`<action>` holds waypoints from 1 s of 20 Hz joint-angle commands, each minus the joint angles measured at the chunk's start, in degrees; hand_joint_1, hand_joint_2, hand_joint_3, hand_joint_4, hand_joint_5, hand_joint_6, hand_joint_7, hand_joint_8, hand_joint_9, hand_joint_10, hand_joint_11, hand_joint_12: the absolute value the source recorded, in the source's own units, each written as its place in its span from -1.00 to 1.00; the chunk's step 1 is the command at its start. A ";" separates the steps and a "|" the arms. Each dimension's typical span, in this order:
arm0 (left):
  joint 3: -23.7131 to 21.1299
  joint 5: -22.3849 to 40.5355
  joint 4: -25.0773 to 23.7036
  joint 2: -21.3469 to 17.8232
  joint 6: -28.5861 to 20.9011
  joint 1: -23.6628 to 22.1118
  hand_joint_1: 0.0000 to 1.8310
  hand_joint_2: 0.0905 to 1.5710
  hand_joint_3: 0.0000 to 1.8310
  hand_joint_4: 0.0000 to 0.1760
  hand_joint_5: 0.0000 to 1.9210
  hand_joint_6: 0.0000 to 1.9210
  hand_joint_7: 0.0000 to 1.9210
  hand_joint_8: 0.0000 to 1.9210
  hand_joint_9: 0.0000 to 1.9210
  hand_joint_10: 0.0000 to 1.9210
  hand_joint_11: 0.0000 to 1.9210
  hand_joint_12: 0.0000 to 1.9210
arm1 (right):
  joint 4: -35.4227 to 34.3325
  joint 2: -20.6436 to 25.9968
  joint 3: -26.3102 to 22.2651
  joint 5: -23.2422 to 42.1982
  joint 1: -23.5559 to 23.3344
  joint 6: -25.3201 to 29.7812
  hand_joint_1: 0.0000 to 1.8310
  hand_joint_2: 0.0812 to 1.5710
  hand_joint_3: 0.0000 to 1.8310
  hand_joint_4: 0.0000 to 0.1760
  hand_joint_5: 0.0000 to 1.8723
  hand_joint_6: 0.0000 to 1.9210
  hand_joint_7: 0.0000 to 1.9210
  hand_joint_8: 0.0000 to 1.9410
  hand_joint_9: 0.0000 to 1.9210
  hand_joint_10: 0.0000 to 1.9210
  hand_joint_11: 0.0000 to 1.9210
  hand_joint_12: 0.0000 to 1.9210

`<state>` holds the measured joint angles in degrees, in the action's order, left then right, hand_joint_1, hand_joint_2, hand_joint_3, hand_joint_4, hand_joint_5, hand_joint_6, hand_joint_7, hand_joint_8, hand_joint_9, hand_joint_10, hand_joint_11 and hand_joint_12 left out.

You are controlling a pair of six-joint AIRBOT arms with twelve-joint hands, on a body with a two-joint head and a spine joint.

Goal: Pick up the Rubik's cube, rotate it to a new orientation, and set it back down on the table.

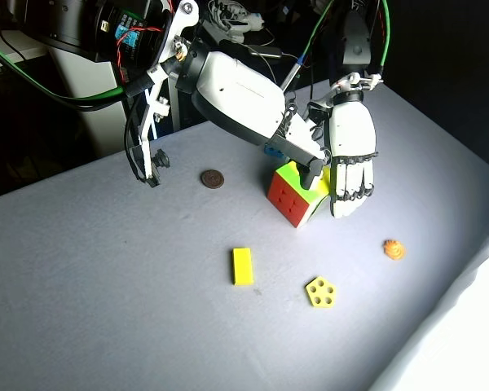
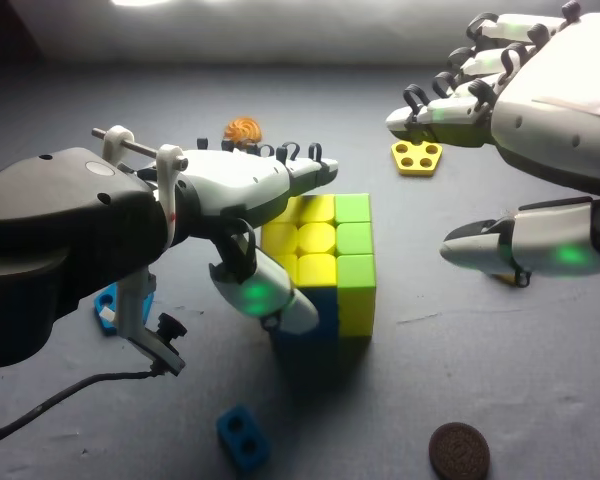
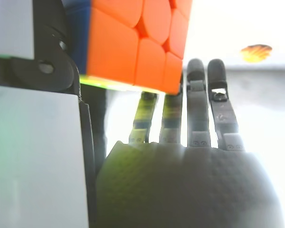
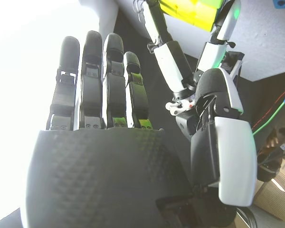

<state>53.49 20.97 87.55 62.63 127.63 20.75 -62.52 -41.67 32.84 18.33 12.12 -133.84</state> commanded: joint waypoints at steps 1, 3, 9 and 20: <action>-0.29 0.72 -1.52 -0.57 -0.08 -0.72 -0.18 0.03 -1.00 0.00 -1.00 -1.00 -1.00 -1.00 -1.00 -1.00 -1.00 -0.89 | 1.53 0.21 -0.05 3.02 -0.32 -0.36 -0.64 0.46 -1.00 -1.00 -0.70 -1.00 -0.52 -1.00 -0.73 -0.45 -1.00 0.16; -0.55 0.72 -1.50 -0.79 -0.08 -0.81 -0.23 0.02 -1.00 0.12 -1.00 -1.00 -1.00 -1.00 -1.00 -1.00 -1.00 -1.00 | 1.53 0.21 0.05 2.78 0.05 -0.59 -0.66 0.46 -1.00 -1.00 -0.72 -1.00 -0.54 -1.00 -0.74 -0.45 -1.00 0.15; -2.29 0.71 -0.46 -3.37 5.02 -3.93 -0.26 0.01 -1.00 0.07 -1.00 -1.00 -1.00 -1.00 -1.00 -1.00 -1.00 -1.00 | 1.54 -0.08 1.86 0.16 0.08 -0.02 -0.64 0.45 -1.00 -1.00 -0.68 -0.99 -0.51 -1.00 -0.73 -0.45 -1.00 0.18; -6.25 -9.36 3.90 -10.77 15.15 -11.69 -0.33 0.03 -1.00 -0.43 -1.00 -1.00 -1.00 -1.00 -1.00 -1.00 -0.99 -0.99 | 1.60 -0.11 9.51 -14.87 -2.92 3.61 -0.68 0.47 -1.00 -1.00 -0.75 -1.00 -0.62 -1.00 -0.73 -0.64 -1.00 0.04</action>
<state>47.33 13.30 92.47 52.25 142.85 9.72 -61.10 -42.04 42.30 0.97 10.13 -130.56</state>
